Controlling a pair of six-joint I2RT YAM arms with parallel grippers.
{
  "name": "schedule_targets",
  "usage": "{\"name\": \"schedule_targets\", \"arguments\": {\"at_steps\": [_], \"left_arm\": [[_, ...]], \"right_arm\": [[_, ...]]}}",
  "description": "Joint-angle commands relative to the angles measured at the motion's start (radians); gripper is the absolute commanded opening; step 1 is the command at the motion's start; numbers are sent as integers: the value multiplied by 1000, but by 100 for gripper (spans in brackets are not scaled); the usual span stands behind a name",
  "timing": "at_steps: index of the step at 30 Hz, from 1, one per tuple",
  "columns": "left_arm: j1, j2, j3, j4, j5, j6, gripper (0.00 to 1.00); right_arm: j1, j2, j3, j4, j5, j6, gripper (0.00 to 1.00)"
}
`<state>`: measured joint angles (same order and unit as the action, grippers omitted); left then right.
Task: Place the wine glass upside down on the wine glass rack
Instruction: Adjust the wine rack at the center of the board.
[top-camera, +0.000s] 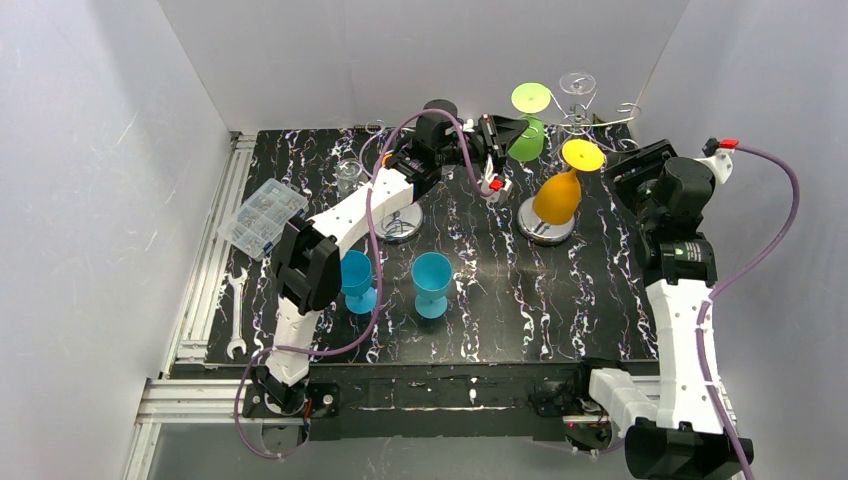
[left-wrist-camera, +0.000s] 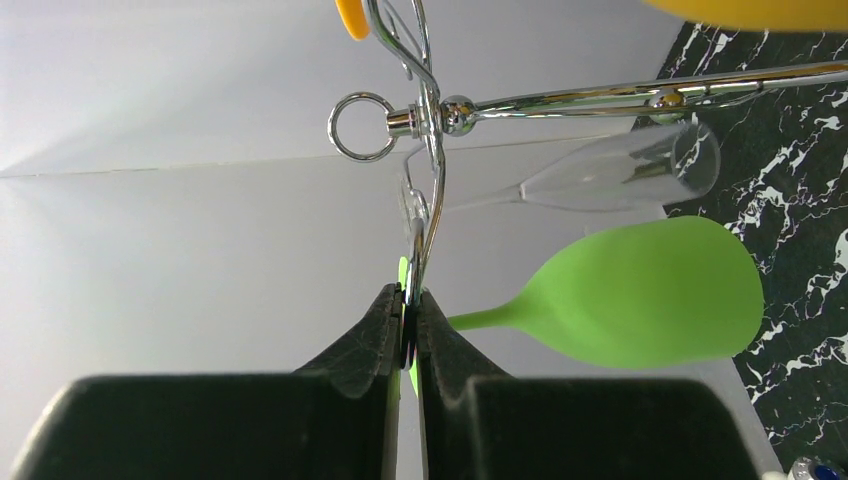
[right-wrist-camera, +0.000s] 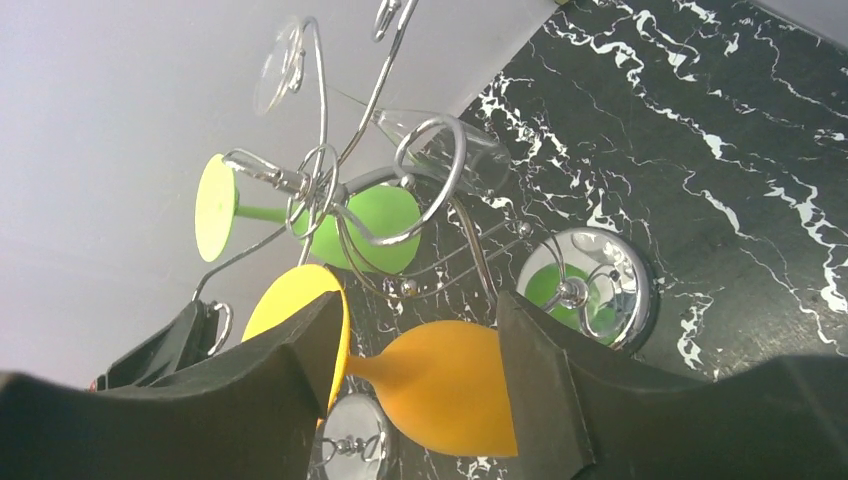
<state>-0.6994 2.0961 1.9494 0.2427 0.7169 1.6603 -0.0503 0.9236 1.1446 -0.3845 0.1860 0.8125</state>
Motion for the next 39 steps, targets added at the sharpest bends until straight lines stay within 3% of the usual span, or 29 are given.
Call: {"name": "schedule_targets", "arguments": {"at_steps": [1, 6, 15, 20, 23, 26, 32, 39], "left_arm": [[11, -94, -29, 20, 6, -18, 0], [11, -105, -46, 27, 0, -24, 0], [11, -105, -54, 39, -2, -28, 0], [11, -131, -93, 45, -3, -42, 35], [11, -165, -147, 49, 1, -44, 63], [9, -209, -214, 55, 9, -45, 69], [-22, -271, -289, 61, 5, -59, 65], [-49, -175, -145, 54, -71, -80, 26]], "right_arm": [[-31, 24, 49, 95, -25, 42, 67], [-65, 51, 54, 142, -34, 69, 63], [-121, 121, 18, 251, -144, 169, 48], [-125, 121, 3, 272, -164, 189, 39], [-125, 117, 0, 274, -163, 190, 34], [-126, 116, 4, 277, -166, 191, 23], [-126, 112, -2, 279, -180, 200, 14], [-125, 89, -34, 269, -179, 211, 9]]}}
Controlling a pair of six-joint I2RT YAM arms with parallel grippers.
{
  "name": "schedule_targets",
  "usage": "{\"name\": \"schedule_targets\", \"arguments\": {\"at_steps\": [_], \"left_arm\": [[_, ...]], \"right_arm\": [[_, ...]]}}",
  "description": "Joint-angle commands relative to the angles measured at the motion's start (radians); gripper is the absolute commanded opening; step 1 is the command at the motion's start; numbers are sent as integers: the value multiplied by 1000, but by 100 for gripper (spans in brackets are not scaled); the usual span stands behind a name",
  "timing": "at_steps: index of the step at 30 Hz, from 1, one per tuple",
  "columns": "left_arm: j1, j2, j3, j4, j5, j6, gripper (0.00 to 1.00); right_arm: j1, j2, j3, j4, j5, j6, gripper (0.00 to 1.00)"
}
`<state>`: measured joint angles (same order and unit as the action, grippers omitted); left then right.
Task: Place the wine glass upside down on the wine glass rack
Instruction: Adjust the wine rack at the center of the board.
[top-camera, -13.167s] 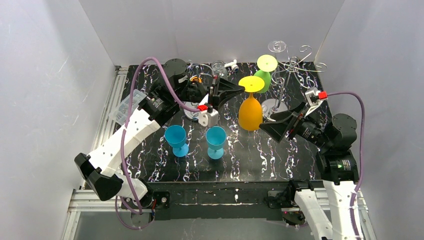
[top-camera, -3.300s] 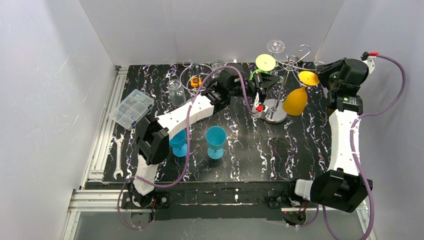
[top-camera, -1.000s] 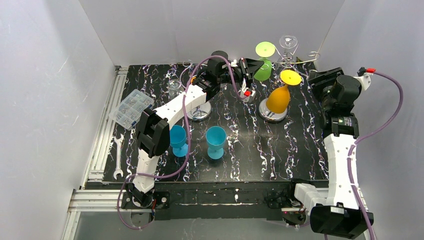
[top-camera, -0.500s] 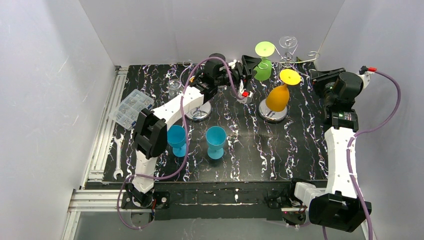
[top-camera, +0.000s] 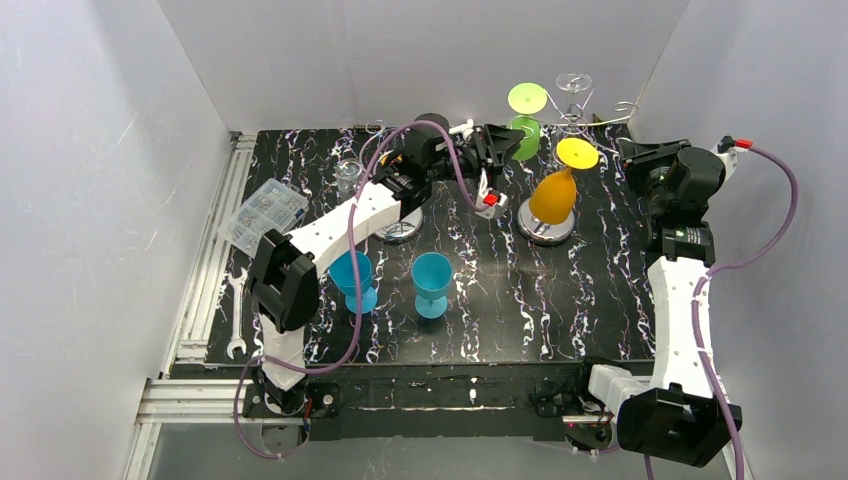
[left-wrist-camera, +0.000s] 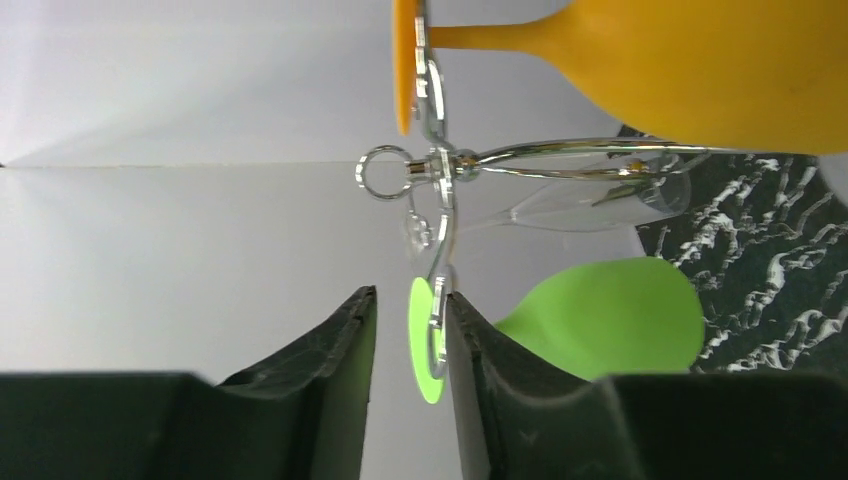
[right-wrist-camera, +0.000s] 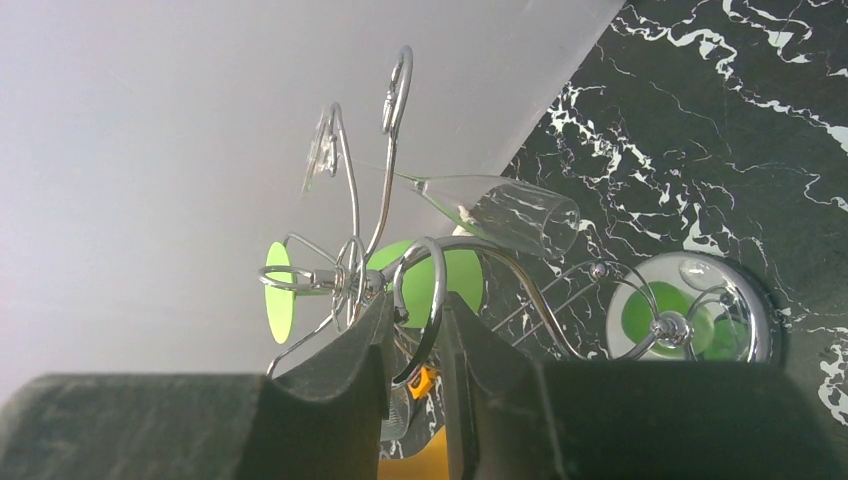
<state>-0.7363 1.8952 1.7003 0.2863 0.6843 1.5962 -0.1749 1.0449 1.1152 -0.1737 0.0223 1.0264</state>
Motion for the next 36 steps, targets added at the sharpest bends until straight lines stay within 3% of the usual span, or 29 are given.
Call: {"name": "schedule_targets", "arguments": {"at_steps": [1, 6, 9, 12, 19, 28, 31, 36], "left_arm": [[-12, 42, 132, 0, -48, -10, 23], [-11, 94, 227, -85, -93, -2, 16], [-11, 70, 268, -317, -106, 26, 15], [-12, 39, 281, -483, -88, 21, 23], [-15, 21, 214, -408, -69, 17, 40], [-28, 42, 263, -489, -69, 49, 23], [-28, 93, 307, -436, -111, 46, 13], [-29, 167, 400, -365, -160, 38, 4]], "right_arm": [[1, -36, -9, 57, -16, -2, 9], [4, -47, -25, 42, -15, 1, 6], [5, -49, -27, 37, -14, 0, 6], [4, -48, -21, 36, -11, -4, 6], [6, -51, -27, 31, -13, 1, 5], [10, -54, -29, 11, -28, 8, 2], [11, -58, -33, 0, -28, 15, 1], [12, -69, -37, -9, -29, 28, 1]]}}
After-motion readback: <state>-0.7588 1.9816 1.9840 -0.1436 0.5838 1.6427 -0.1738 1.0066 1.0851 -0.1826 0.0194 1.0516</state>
